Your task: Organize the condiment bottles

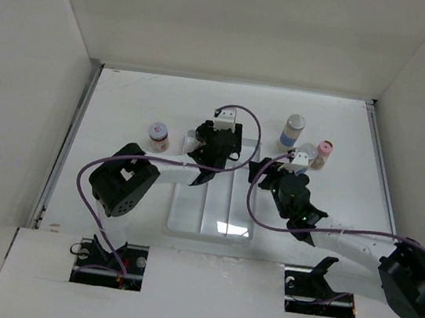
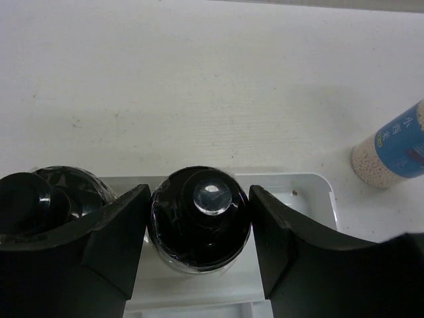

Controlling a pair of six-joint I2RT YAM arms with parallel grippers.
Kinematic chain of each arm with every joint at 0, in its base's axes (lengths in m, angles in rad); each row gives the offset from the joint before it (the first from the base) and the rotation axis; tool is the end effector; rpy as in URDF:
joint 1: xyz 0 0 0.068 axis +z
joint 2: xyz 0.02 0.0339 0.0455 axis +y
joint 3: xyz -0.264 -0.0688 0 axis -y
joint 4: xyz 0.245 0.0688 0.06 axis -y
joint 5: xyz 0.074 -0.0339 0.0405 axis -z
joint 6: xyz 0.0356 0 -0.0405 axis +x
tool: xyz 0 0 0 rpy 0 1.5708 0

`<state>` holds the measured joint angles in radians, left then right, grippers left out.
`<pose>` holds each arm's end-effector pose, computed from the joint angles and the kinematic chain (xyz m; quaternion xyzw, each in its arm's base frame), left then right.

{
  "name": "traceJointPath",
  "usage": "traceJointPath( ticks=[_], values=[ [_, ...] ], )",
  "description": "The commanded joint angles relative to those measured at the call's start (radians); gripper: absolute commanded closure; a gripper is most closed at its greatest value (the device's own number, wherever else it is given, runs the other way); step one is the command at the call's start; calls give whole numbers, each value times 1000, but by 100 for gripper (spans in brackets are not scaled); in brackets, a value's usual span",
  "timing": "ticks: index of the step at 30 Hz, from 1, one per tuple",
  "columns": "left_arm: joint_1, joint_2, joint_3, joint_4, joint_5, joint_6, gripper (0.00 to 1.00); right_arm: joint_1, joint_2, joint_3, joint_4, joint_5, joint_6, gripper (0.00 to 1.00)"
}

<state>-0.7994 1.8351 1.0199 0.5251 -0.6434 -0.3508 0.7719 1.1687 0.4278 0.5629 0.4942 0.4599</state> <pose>0.2934 -0.2711 0.2018 -0.0150 0.7837 -0.0956 0.6135 0.1849 0.1564 0.2167 0.0394 0.7592 0.2061 0.6161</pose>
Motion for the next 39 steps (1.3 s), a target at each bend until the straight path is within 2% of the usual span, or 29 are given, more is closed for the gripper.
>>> traceJointPath(
  ticks=[1,4,6,10,13,16,18,19,21,23,24,26,29,32,34,36,39],
  values=[
    [-1,-23,-24,139,-25,-4,47,-4,-17,3,57,20,-12,24],
    [-10,-36,-38,150,-27,-1,26,0,-38,-3,65,20,-17,23],
    [-19,-62,-52,158,-27,-1,15,2,-53,-3,57,18,-18,23],
    [-31,-115,-49,155,-15,3,5,17,-84,0,55,20,-29,22],
    [-43,-175,-55,157,-15,4,1,34,-116,9,43,21,-32,22],
    [-54,-246,-55,164,-1,7,0,45,-173,19,25,32,-32,27],
    [-60,-298,-64,167,10,9,1,45,-198,35,5,33,-32,40],
    [-63,-324,-75,174,13,9,2,45,-210,46,-20,35,-32,51],
    [-68,-374,-113,200,22,9,9,31,-221,74,-70,46,-17,68],
    [-76,-437,-171,228,37,10,21,1,-207,120,-131,58,-13,75],
    [-79,-473,-208,246,48,12,32,-18,-196,152,-171,52,-12,75],
    [-88,-546,-298,288,42,13,51,-52,-147,222,-221,46,-21,73],
    [-93,-660,-433,335,31,18,64,-113,-40,336,-256,52,-58,60],
    [-76,-766,-564,351,18,13,66,-199,70,446,-311,61,-96,35],
    [-54,-827,-639,346,-4,6,63,-255,133,517,-363,73,-98,23],
    [-34,-873,-707,345,-42,-5,58,-305,195,581,-409,63,-115,13],
    [5,-889,-765,355,-73,-30,52,-366,264,656,-471,53,-133,5]
  ],
)
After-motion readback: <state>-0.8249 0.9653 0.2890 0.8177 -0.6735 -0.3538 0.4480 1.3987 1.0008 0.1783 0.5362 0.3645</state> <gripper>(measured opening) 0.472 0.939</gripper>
